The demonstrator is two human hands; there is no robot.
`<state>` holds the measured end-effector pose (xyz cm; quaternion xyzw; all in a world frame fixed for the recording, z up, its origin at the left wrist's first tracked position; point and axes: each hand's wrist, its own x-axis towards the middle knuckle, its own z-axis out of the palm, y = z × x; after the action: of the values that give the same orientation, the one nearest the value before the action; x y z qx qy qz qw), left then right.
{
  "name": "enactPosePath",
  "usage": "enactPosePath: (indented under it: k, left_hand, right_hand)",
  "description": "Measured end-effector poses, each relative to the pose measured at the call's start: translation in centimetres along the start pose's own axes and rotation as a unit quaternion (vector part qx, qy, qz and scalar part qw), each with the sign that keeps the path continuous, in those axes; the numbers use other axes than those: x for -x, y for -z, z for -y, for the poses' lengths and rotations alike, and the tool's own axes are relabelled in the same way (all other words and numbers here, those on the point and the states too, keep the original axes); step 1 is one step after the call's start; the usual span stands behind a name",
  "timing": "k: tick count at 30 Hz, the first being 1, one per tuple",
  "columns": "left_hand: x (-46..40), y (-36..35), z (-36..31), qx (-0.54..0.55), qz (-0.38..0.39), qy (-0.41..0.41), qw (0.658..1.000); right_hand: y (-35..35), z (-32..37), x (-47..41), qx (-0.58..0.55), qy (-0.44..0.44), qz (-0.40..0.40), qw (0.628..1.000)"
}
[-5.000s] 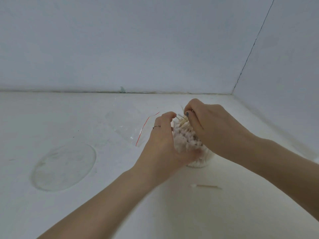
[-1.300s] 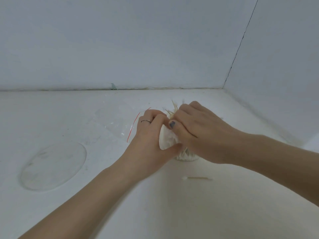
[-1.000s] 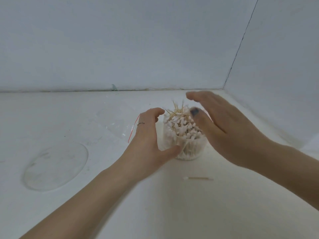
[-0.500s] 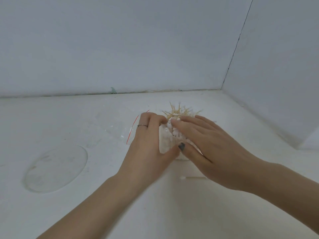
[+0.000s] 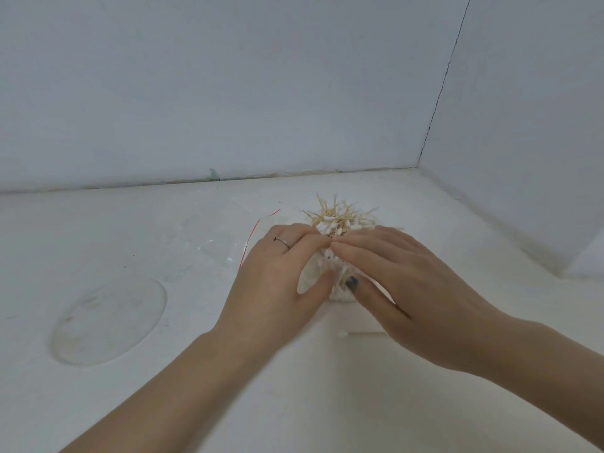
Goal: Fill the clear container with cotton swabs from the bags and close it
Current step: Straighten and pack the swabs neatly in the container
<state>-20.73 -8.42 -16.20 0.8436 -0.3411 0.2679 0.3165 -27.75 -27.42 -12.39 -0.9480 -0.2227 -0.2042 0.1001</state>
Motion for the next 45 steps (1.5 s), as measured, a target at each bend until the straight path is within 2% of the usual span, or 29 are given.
enactPosePath:
  k: [4, 7, 12, 19, 21, 24, 27, 30, 35, 40, 45]
  left_hand:
    - [0.3, 0.3, 0.0, 0.038, 0.030, 0.059, 0.997]
    - [0.5, 0.2, -0.2, 0.014, 0.050, 0.034, 0.998]
    - [0.2, 0.3, 0.0, -0.016, 0.033, -0.021, 0.999]
    - [0.2, 0.4, 0.6, -0.019, 0.048, -0.027, 0.998]
    - [0.1, 0.6, 0.5, -0.023, 0.049, -0.023, 0.998]
    - [0.0, 0.6, 0.2, -0.029, 0.039, -0.052, 0.997]
    - [0.1, 0.0, 0.1, -0.054, 0.037, -0.107, 0.992]
    - [0.0, -0.2, 0.1, -0.073, 0.029, -0.122, 0.989]
    - [-0.4, -0.1, -0.5, -0.070, 0.042, -0.116, 0.990]
    - [-0.4, -0.4, -0.4, -0.077, 0.044, -0.124, 0.988]
    - [-0.7, -0.2, -0.3, -0.087, 0.036, -0.126, 0.988]
  right_hand:
    - [-0.2, -0.5, 0.1, 0.012, -0.006, -0.003, 1.000]
    - [-0.4, -0.6, -0.1, 0.011, -0.008, 0.001, 1.000]
    - [0.0, -0.5, -0.5, -0.053, -0.035, -0.004, 0.998]
    - [0.1, -0.7, 0.2, -0.005, 0.010, -0.001, 1.000]
    - [1.1, -1.2, -0.3, -0.035, -0.031, -0.054, 0.997]
    - [2.6, -2.8, -0.8, -0.091, -0.158, -0.130, 0.975]
    - [2.6, -4.6, -0.7, -0.100, -0.261, -0.048, 0.959]
    - [2.4, -5.0, -0.5, -0.185, -0.312, 0.018, 0.932]
    - [2.0, -4.4, -0.6, -0.228, -0.326, 0.010, 0.917]
    - [1.5, -3.6, 0.4, -0.213, -0.292, 0.033, 0.932]
    - [1.2, -2.9, 0.5, -0.252, -0.266, -0.038, 0.930]
